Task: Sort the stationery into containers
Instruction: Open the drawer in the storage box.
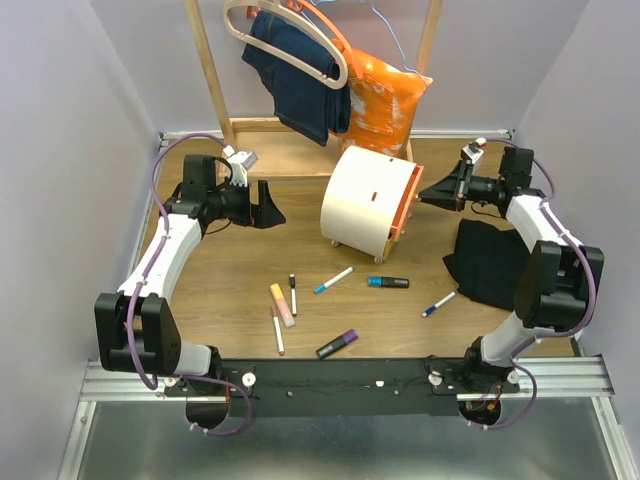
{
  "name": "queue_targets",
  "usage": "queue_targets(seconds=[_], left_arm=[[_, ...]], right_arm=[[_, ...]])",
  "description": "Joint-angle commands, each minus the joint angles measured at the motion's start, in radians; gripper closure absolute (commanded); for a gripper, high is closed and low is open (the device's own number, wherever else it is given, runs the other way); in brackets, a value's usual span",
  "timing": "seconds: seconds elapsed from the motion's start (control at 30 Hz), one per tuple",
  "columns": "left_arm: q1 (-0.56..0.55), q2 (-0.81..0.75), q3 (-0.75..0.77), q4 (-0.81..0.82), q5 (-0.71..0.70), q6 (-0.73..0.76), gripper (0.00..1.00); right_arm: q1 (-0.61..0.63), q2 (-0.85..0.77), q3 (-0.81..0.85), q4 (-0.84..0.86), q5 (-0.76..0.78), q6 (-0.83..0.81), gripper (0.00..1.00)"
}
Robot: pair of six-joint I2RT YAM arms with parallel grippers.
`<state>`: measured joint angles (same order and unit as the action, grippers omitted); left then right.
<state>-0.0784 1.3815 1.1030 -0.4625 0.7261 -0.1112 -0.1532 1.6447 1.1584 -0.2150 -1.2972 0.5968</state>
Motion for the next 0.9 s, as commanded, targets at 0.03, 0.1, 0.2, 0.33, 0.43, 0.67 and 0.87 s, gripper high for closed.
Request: queue_targets(seconds=[0.03,0.1,0.2,0.33,0.43,0.67,0.87], left_arm=[[0.006,-0.027,-0.019,0.024,0.015,-0.018,0.01],[0.006,-0.029,-0.022,0.027,0.015,-0.021,0.01],[0.006,-0.033,-0.026,0.025,0.016,-0.022,0.01],[0.006,-0.038,-0.043,0.038,0.024,-0.028,0.01],[0.006,-0.041,-0.058,0.054,0.030,-0.038,0.01],[0.006,-0.048,-0.078,0.085,0.039,-0.059,0.01],[0.006,-0.064,-0.095,0.094,0.045,-0.062,0.01]], right_arm=[[-0.065,-0.051,-0.008,-0.128,-0.027,-0.101,0.82],[-0.074,-0.059,-0.012,-0.167,-0.022,-0.136,0.82],[-0.088,-0.077,-0.026,-0.220,-0.017,-0.181,0.82],[-0.105,-0.106,-0.054,-0.264,-0.011,-0.210,0.82],[-0.120,-0.131,-0.072,-0.326,-0.001,-0.261,0.82],[-0.164,-0.175,-0.115,-0.422,0.019,-0.339,0.82],[-0.198,-0.191,-0.134,-0.487,0.048,-0.410,0.83]])
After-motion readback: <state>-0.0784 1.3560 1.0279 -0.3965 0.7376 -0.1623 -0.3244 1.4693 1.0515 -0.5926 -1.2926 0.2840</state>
